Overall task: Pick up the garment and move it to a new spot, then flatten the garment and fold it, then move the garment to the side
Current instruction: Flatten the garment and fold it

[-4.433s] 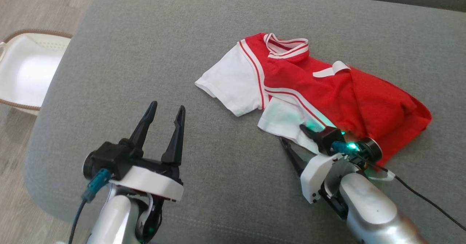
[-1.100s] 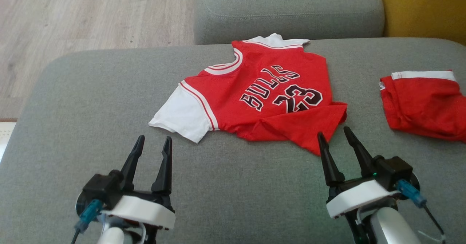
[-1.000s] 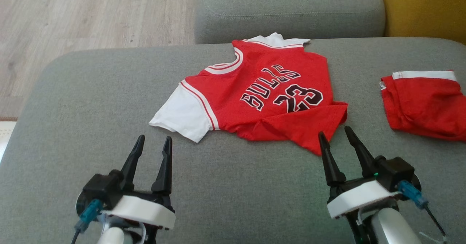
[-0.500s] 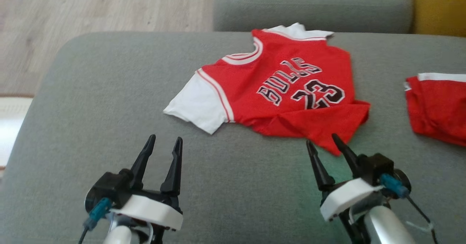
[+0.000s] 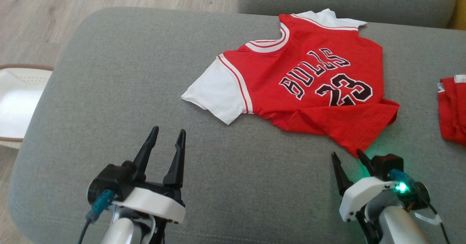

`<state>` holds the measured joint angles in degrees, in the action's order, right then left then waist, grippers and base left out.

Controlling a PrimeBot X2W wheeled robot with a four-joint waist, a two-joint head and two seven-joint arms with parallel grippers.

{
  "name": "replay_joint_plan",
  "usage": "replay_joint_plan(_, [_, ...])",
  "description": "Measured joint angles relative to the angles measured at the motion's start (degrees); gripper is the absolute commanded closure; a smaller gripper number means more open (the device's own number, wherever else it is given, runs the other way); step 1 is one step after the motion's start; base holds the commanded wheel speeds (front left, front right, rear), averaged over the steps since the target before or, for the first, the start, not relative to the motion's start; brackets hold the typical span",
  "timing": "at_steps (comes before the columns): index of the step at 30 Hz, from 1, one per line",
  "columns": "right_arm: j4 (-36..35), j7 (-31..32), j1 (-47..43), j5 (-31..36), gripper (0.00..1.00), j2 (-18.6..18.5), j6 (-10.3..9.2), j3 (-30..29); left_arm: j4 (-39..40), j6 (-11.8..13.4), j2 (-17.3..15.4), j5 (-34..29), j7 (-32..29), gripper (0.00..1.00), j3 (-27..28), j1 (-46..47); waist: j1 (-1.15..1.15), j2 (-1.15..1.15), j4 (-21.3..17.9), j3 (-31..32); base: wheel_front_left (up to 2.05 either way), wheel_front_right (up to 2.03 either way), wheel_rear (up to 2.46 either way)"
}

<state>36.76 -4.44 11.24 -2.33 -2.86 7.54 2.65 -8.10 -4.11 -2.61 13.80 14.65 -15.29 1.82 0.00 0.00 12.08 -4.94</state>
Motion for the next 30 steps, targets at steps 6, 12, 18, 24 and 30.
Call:
replay_joint_plan(6, [3.22, -0.02, 1.77, 2.54, 0.00, 0.00, 0.00, -0.47, 0.01, 0.02, 0.01, 0.04, 0.00, 0.00, -0.10, 0.11, 0.00, 0.00, -0.90, -0.35, 0.00, 0.00, 0.00])
replay_joint_plan(12, [5.78, 0.00, 4.65, 5.55, 0.00, -0.01, 0.00, -1.32, 0.03, 0.01, 0.01, 0.05, 0.00, 0.00, -0.27, 1.33, 0.00, 0.00, -1.48, -1.09, 0.00, 0.00, 0.00])
replay_joint_plan(18, [7.83, 0.80, 6.44, 5.95, 1.00, -0.01, 0.00, -1.24, 0.00, 0.01, 0.02, 0.05, 0.00, 0.00, -0.26, 1.38, 0.00, 0.00, -1.65, -1.28, 0.00, 0.00, 0.00])
replay_joint_plan(24, [8.81, 0.94, 6.73, 7.02, 1.00, 0.01, 0.00, -1.62, -0.14, 0.07, 0.02, 0.05, 0.00, 0.00, 0.49, 1.31, 0.00, 0.00, -2.85, -0.13, 0.00, 0.00, 0.00])
replay_joint_plan(30, [6.88, 1.80, 4.05, 9.81, 1.00, 0.01, 0.00, -5.35, -0.08, 0.13, 0.01, 0.51, 0.00, 0.00, 0.91, 1.03, 0.00, 0.00, -5.13, 1.53, 0.00, 0.00, 0.00])
